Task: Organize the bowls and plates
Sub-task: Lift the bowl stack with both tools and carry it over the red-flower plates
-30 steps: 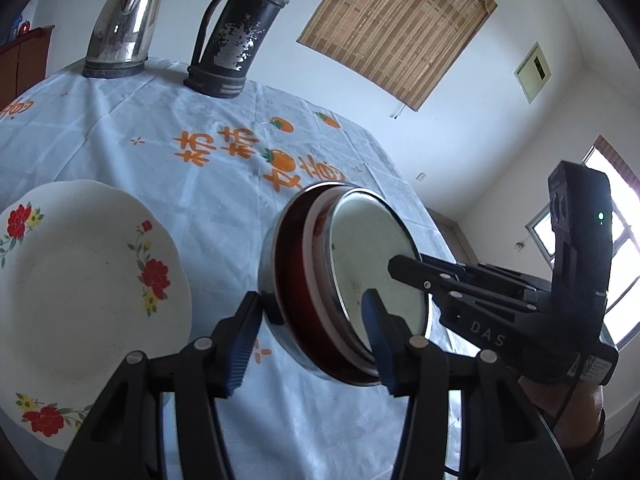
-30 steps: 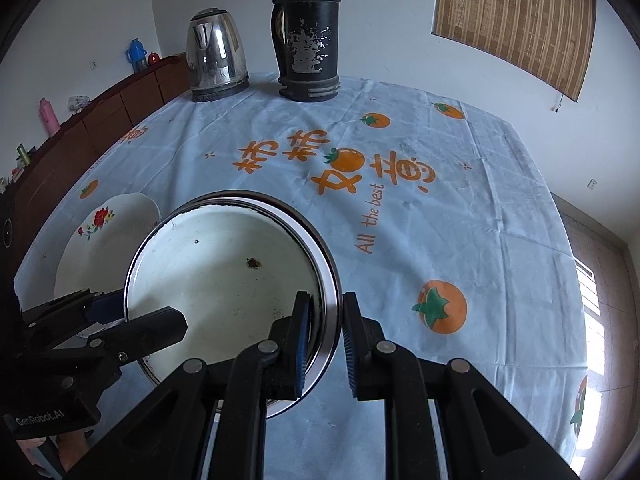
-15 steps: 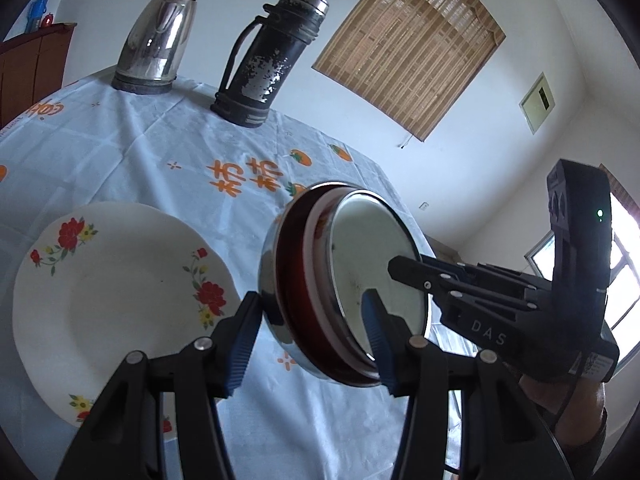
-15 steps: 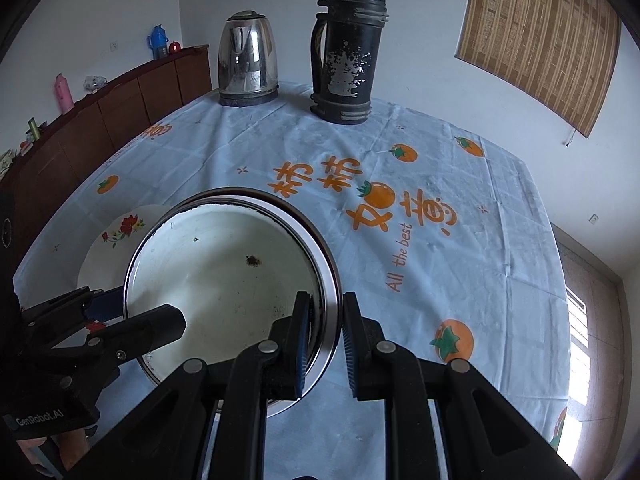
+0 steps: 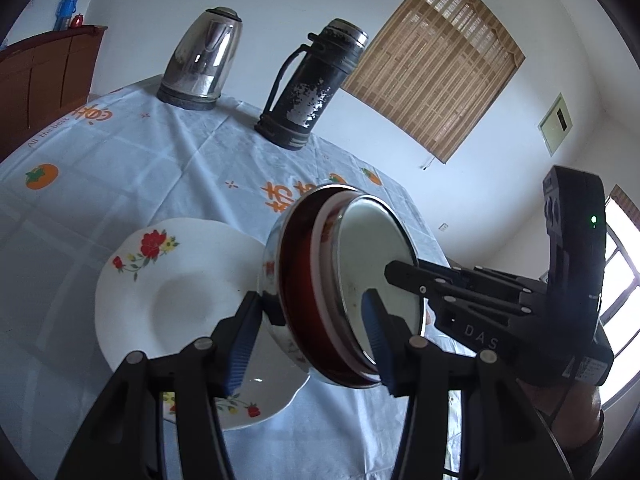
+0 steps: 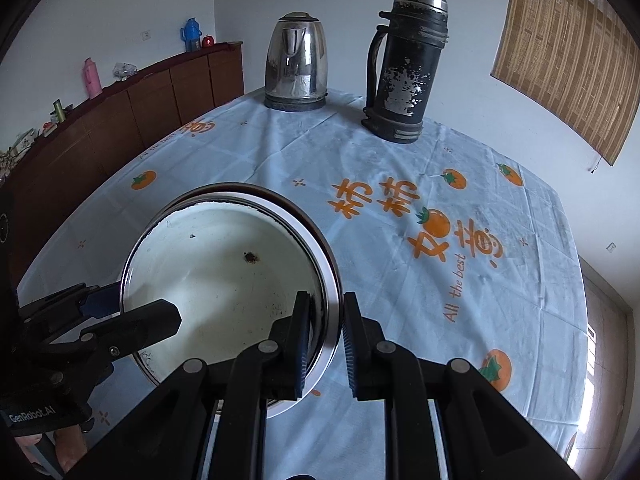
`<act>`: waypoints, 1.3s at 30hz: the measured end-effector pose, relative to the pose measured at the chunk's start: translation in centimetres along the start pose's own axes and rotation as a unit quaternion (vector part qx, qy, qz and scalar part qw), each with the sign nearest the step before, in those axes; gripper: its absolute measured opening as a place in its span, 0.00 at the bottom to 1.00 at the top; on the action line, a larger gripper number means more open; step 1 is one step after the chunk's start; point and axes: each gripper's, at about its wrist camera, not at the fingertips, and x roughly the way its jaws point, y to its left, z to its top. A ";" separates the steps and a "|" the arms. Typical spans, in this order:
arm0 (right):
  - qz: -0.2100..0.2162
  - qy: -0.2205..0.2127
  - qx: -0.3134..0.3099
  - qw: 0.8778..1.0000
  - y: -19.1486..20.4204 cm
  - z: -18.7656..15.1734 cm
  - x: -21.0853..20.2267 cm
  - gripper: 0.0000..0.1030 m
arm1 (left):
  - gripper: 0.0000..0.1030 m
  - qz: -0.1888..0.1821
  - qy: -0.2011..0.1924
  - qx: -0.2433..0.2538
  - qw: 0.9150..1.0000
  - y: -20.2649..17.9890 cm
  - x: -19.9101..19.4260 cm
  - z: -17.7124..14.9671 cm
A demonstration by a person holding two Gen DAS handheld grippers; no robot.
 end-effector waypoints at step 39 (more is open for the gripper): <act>0.006 0.042 -0.062 0.997 6.5 1.9 4.1 0.16 | 0.48 0.038 0.003 -0.048 0.998 5.6 -1.4 -0.4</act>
